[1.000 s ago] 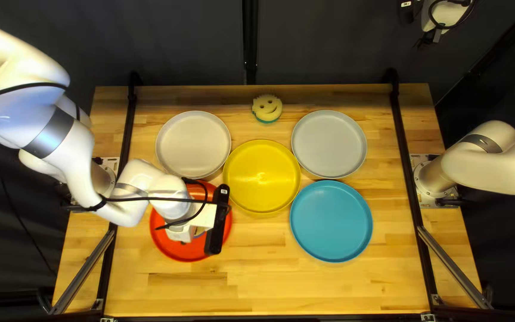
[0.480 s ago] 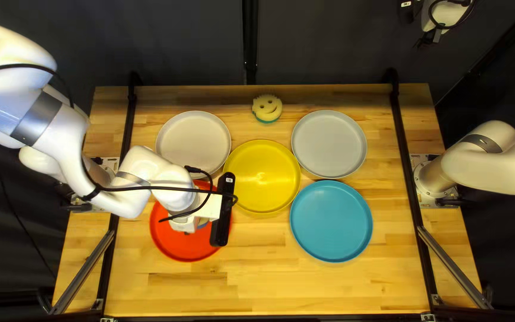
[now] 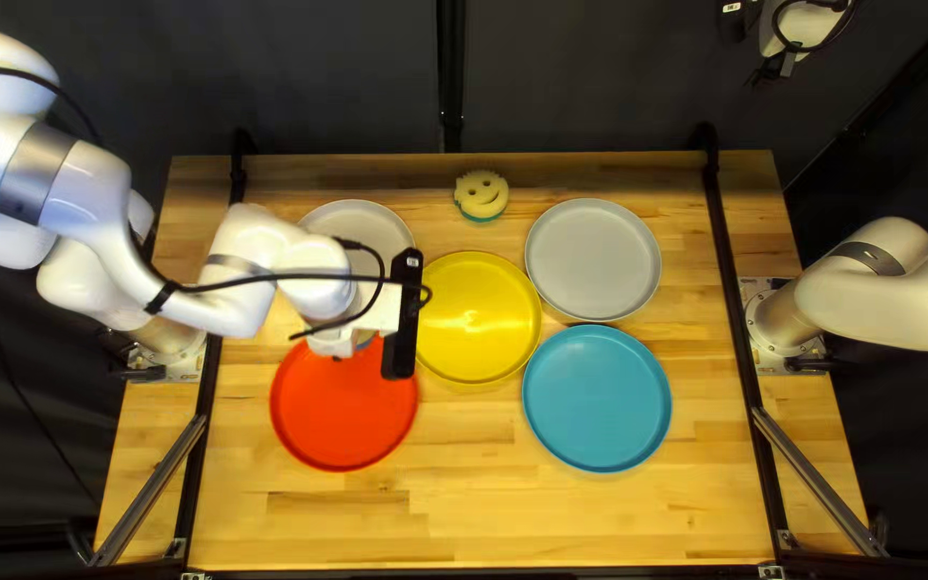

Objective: Pick up sponge and scrub the plate

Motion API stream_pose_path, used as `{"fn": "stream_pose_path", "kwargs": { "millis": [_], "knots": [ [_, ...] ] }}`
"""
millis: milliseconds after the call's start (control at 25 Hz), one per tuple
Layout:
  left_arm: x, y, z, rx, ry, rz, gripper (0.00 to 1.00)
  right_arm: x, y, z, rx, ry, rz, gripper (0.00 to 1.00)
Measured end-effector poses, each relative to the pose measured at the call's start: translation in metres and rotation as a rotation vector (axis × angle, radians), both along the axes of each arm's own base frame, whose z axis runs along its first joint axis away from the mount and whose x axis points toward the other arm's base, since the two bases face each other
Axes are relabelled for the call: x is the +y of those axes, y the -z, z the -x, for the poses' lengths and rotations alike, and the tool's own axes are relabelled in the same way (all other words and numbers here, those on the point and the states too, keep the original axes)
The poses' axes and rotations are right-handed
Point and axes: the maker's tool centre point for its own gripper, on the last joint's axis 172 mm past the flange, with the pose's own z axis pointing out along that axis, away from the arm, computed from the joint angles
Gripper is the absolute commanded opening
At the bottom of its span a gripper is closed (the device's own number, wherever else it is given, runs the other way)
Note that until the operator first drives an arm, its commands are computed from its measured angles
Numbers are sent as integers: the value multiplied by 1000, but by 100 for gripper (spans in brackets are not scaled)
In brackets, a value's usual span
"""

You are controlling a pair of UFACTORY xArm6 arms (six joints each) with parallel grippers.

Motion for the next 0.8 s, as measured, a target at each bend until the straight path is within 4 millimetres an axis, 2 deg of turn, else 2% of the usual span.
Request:
{"fn": "stream_pose_path", "kwargs": {
  "millis": [440,800],
  "knots": [
    [36,59,13,-3,9,21,0,0,0,0,0,0,0,100],
    [78,70,17,15,-6,45,0,0,0,0,0,0,0,100]
  ]
}}
